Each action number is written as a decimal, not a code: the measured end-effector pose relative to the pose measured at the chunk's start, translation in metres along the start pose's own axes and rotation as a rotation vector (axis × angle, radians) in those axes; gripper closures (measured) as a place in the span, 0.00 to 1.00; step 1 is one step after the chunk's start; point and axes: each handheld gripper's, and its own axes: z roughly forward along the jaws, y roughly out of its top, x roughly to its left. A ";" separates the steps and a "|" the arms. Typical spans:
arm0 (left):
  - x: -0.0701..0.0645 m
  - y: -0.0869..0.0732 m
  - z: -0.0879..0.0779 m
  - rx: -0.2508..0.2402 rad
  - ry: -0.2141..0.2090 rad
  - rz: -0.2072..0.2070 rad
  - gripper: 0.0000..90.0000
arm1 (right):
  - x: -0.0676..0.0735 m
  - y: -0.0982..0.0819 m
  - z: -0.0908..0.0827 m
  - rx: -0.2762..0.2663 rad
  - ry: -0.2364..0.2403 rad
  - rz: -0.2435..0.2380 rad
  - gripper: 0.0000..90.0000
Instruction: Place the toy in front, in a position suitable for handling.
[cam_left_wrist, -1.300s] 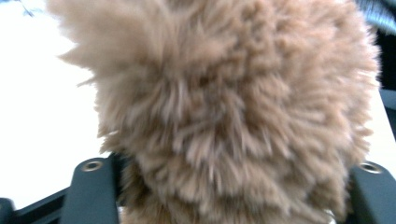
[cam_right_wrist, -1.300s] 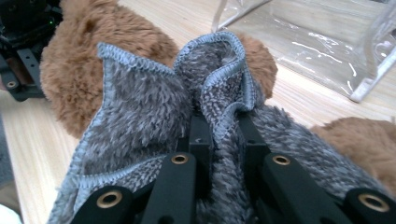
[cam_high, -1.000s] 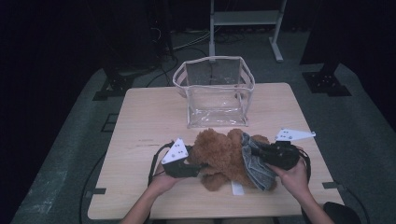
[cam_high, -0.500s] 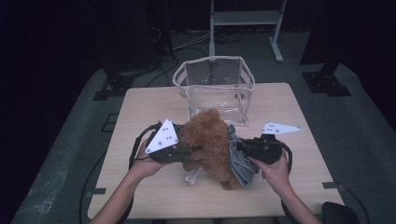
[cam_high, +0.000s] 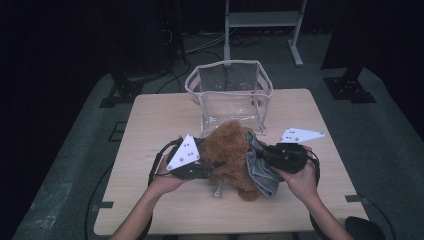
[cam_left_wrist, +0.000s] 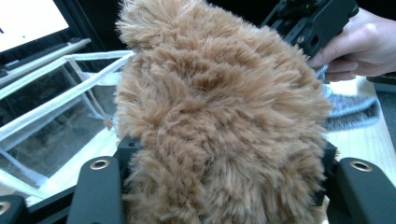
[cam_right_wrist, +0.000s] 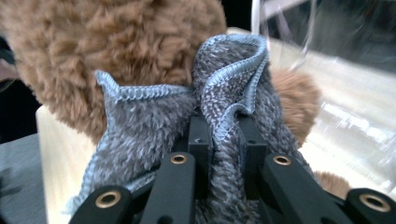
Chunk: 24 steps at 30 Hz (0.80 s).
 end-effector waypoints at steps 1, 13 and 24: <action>0.000 0.000 0.001 -0.005 -0.002 -0.003 0.38 | -0.003 -0.002 0.000 0.006 0.011 0.017 0.88; -0.011 0.025 0.026 -0.014 -0.019 0.056 0.40 | 0.013 0.082 -0.052 -0.144 0.095 -0.075 0.88; -0.022 0.038 0.046 0.035 -0.033 0.128 0.29 | 0.023 0.115 -0.026 0.084 0.040 -0.178 0.88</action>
